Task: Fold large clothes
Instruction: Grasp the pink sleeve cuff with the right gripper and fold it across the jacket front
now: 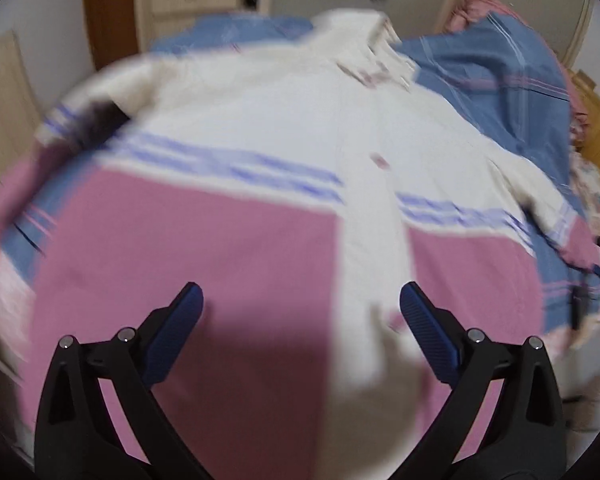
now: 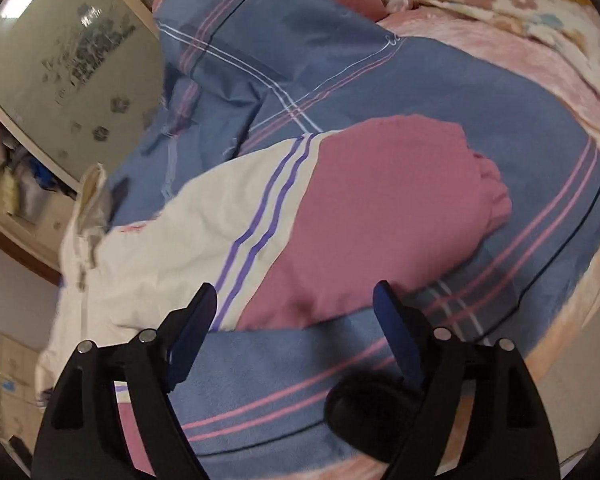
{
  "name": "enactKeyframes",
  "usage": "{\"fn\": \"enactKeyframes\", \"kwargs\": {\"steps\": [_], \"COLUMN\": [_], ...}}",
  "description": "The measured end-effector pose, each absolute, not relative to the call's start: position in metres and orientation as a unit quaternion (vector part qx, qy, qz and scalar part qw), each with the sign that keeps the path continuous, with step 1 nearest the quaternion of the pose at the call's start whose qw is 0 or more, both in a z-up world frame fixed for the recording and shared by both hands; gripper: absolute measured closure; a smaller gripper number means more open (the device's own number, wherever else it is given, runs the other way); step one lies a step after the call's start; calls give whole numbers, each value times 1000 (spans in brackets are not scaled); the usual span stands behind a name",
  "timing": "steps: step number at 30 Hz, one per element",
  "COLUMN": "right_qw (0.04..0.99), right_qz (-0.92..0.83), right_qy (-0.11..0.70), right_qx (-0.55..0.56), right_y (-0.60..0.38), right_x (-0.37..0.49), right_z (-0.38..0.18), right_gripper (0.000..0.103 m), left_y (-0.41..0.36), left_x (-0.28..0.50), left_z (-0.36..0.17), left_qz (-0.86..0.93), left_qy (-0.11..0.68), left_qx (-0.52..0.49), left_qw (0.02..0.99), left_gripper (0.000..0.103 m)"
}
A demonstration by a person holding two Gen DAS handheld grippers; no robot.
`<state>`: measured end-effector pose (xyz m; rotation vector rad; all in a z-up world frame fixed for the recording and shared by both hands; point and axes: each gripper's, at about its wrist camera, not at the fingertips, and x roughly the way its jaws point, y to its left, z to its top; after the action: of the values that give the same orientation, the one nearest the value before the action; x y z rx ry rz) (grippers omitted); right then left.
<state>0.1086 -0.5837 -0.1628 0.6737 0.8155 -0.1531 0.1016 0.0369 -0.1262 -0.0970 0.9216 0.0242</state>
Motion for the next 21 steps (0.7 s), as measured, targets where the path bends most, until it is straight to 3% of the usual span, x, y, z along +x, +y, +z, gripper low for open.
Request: {"fn": "enactKeyframes", "kwargs": {"steps": [2,4,10,15,17,18,19,20,21], "right_qw": [861,860,838,834,845,852,858,859,858], "right_qz": [-69,-63,-6,-35,-44,-54,-70,-81,-90], "right_qy": [404,414,441,415,401,395,392,392,393], "right_qx": [301,291,322,362,352,339,324,318,318], "right_y": [-568,-548,-511,-525,-529,-531,-533,-535,-539], "right_x": [102,103,103,98,90,86,81,79,77], "right_z": [-168,-175,-208,-190,-178,-173,-170,-170,-173], "right_gripper": [20,20,20,20,20,20,16,11,11], "left_y": [74,127,296,388,410,414,410,408,405], "left_x": [109,118,159,197,201,200,195,195,196], "left_z": [-107,-101,-161,-181,-166,-150,-129,-119,-114], "left_qz": [52,53,94,163,213,245,306,340,341], "left_qy": [421,412,417,356,307,275,246,247,260], "left_qx": [-57,-133,-374,-422,-414,-383,-328,-300,-296], "left_qw": [904,900,823,817,830,847,859,857,854], "left_gripper": [2,2,7,10,25,26,23,9,5]}}
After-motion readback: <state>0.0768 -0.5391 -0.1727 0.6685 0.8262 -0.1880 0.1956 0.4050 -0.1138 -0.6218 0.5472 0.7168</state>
